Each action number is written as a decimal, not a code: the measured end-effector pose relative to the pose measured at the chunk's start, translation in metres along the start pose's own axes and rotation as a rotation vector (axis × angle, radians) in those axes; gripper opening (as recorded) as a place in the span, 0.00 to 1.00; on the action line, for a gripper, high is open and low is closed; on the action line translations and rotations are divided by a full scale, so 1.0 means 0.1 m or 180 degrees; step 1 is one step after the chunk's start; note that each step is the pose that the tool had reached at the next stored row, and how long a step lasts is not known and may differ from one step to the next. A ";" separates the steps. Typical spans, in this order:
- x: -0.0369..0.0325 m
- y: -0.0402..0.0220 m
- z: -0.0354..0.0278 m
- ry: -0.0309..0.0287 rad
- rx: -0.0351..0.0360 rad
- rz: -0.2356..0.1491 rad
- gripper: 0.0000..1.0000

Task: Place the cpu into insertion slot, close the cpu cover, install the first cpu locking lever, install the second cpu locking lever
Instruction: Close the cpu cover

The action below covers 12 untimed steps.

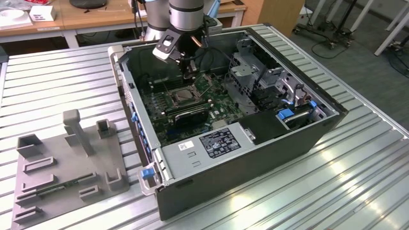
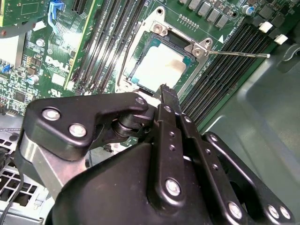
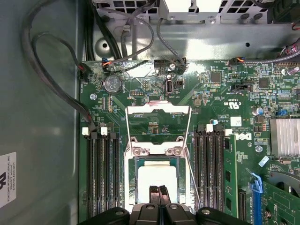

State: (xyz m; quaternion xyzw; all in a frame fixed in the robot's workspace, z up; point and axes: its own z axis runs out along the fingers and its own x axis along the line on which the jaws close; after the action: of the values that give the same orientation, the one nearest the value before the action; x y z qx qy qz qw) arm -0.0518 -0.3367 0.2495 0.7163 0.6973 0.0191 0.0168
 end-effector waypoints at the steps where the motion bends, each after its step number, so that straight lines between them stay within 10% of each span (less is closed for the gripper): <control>1: 0.000 0.000 0.000 0.0000 0.0000 0.0000 0.11; 12: 0.000 0.002 -0.043 0.0000 0.0000 0.0000 0.11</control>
State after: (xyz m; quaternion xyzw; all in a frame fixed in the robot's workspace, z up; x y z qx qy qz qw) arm -0.0518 -0.3367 0.2538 0.7163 0.6973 0.0191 0.0168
